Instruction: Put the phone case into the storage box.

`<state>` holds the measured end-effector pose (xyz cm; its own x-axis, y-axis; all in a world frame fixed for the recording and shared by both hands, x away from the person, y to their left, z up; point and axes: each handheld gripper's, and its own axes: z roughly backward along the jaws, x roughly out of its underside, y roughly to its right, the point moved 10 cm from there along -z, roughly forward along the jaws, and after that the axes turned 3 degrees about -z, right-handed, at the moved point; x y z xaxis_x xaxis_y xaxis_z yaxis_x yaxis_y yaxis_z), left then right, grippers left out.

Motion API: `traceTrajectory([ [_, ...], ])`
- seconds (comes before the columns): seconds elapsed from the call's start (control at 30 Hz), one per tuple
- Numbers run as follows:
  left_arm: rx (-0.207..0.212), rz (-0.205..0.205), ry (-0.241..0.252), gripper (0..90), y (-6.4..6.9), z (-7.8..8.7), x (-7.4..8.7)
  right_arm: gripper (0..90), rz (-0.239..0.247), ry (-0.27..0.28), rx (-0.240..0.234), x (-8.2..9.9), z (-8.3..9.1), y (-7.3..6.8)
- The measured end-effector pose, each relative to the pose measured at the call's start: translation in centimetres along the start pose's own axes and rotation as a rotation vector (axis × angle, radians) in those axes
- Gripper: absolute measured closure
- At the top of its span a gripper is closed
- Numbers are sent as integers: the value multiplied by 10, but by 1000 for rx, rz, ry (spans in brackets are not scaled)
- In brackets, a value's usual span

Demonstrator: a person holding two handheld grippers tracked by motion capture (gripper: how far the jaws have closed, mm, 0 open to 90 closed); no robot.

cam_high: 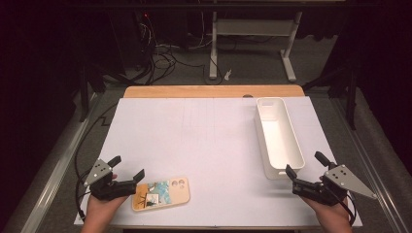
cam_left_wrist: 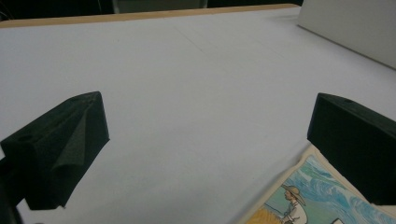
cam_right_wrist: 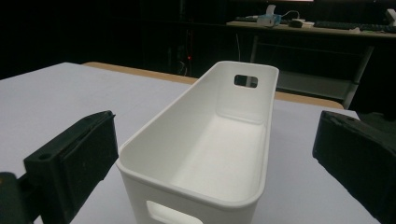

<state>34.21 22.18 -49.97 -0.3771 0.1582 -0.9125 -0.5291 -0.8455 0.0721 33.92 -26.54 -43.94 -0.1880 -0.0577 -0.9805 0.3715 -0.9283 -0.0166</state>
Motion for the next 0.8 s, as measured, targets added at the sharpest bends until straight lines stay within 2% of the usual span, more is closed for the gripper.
traceTrajectory([
  [0.2, -17, -8, -8, 2, -5, 0, -3, 6, 3, -2, -1, 0, -1, 0],
  [0.33, -32, 11, -31, 2, -9, 0, -3, 6, 2, -3, -4, 1, -1, 0],
  [0.47, -39, 6, -95, 7, -11, -1, -1, 6, 0, -3, -4, 1, -1, 1],
  [0.63, -23, -7, -207, 7, -13, 2, 1, 6, 1, -2, -6, 1, -1, 1],
  [0.67, -23, -7, -207, 7, -13, 2, 1, 6, 2, -2, -7, 0, -1, 0],
  [0.7, -26, -11, -251, 7, -15, 4, 3, 6, 1, -1, -6, 0, -1, 0],
  [0.8, -23, -14, -293, 7, -16, 6, 4, 6, 2, 0, -9, 0, -1, -1],
])
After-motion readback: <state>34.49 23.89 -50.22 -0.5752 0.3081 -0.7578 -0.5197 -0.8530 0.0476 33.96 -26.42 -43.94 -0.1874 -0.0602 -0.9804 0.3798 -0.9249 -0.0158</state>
